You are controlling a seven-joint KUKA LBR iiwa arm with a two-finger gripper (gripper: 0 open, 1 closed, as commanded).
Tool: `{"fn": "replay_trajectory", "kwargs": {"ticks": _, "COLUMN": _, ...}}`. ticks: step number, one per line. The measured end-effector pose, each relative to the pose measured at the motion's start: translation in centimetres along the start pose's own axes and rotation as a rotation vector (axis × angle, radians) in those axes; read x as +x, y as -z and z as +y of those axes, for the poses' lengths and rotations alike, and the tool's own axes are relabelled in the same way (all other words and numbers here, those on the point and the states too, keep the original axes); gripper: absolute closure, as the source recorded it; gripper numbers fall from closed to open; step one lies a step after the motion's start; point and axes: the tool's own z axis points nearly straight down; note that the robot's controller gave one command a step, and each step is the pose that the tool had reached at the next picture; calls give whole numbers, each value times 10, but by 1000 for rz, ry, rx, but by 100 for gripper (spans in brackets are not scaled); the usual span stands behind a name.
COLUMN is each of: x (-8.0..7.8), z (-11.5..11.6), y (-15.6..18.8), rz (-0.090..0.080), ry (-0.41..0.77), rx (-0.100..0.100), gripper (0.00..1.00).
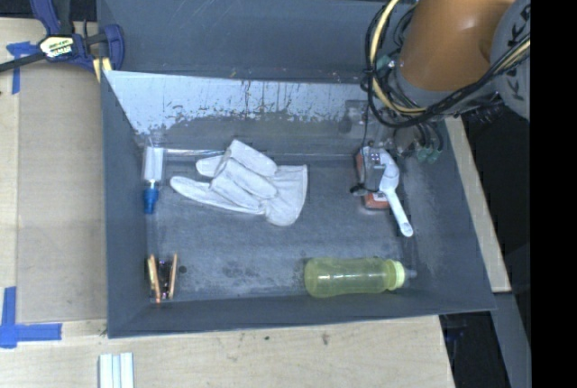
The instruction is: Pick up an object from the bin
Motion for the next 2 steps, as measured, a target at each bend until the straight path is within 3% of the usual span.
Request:
{"fn": "replay_trajectory", "kwargs": {"ticks": 1, "x": -1, "z": 0, "y": 5, "rz": -8, "ry": 0, "rx": 0, "gripper": 0}}
{"fn": "replay_trajectory", "kwargs": {"ticks": 2, "x": -8, "z": 32, "y": -44, "rz": -15, "ry": 23, "rx": 1, "gripper": 0}}
